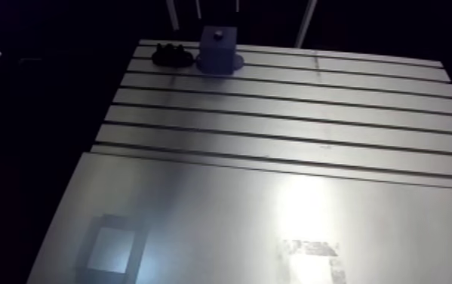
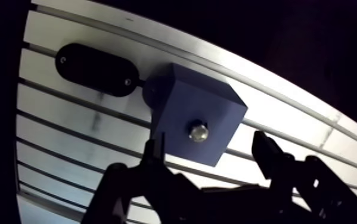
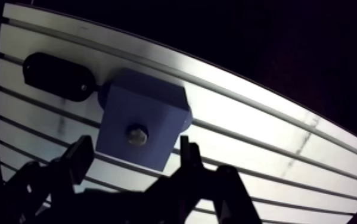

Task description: Pick up the M10 bolt and insert it into the hex recess until seated.

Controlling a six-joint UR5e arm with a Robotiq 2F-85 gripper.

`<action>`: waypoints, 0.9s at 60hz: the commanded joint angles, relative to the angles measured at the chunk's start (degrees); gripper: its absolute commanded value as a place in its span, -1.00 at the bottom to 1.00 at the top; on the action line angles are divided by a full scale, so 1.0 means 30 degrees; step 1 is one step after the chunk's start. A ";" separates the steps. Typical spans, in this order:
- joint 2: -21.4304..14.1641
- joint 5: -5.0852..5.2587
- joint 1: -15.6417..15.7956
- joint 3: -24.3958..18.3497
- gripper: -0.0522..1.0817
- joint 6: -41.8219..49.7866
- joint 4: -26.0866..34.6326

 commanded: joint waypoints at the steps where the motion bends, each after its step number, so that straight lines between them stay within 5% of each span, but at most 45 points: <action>1: -0.0193 0.0023 0.0244 0.0457 -0.08 0.2975 -0.0038; 12: -0.0193 0.0019 0.0401 0.0613 0.22 0.4566 -0.0096; 37: -0.0453 0.0219 0.0196 0.1087 0.01 0.4553 -0.1273; 45: -0.0428 0.0818 0.0088 0.1199 -0.01 0.4553 -0.1273; 54: -0.0403 0.0898 -0.0039 0.1205 0.01 0.4607 -0.1273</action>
